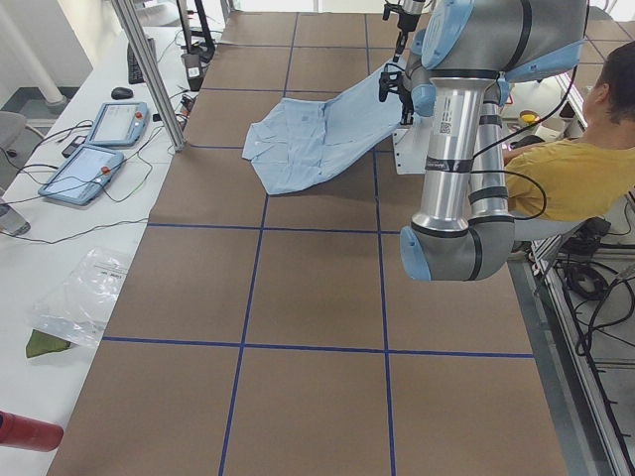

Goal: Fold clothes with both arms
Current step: 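Lift the hem with both grippers and fold it toward the collar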

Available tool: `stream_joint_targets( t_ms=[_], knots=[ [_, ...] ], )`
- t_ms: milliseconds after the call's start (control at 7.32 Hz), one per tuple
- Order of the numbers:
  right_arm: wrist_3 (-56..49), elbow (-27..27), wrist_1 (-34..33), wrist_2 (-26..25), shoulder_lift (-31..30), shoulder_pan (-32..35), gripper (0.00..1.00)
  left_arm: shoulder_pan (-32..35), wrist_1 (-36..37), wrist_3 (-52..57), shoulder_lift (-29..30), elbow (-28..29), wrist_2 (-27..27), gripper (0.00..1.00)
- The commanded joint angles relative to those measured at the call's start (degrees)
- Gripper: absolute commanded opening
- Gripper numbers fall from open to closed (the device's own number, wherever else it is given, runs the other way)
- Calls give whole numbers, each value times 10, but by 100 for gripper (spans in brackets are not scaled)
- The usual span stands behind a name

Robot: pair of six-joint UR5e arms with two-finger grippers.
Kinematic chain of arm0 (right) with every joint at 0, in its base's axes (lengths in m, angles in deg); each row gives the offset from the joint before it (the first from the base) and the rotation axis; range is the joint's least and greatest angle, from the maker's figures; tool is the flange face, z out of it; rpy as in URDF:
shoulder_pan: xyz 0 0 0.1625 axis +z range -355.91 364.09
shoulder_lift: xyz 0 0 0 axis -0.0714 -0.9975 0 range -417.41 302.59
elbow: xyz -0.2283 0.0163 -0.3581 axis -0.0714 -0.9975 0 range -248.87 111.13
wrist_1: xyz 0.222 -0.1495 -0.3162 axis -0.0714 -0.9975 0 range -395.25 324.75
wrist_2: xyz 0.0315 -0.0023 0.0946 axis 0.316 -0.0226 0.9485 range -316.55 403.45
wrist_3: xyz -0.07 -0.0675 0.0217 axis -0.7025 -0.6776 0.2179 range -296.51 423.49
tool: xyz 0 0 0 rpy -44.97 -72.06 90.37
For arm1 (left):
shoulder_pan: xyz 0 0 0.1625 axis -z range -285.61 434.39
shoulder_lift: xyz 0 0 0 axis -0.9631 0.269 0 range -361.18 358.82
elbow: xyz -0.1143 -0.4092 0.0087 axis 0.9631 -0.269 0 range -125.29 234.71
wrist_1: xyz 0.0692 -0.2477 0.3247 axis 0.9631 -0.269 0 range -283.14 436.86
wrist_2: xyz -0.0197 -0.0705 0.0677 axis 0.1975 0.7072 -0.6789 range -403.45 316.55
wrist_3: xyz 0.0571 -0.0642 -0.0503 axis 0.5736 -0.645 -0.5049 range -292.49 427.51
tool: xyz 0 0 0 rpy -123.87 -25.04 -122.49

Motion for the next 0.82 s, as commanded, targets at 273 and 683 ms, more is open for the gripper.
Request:
stream_joint_targets(
  t_ms=[273,683],
  knots=[
    [-48,-57,-12,18,66,163,0,129,30,101,105,160,-21,0],
    [-97,-230,-12,19,253,310,0,219,4,127,146,215,-83,0]
  ],
)
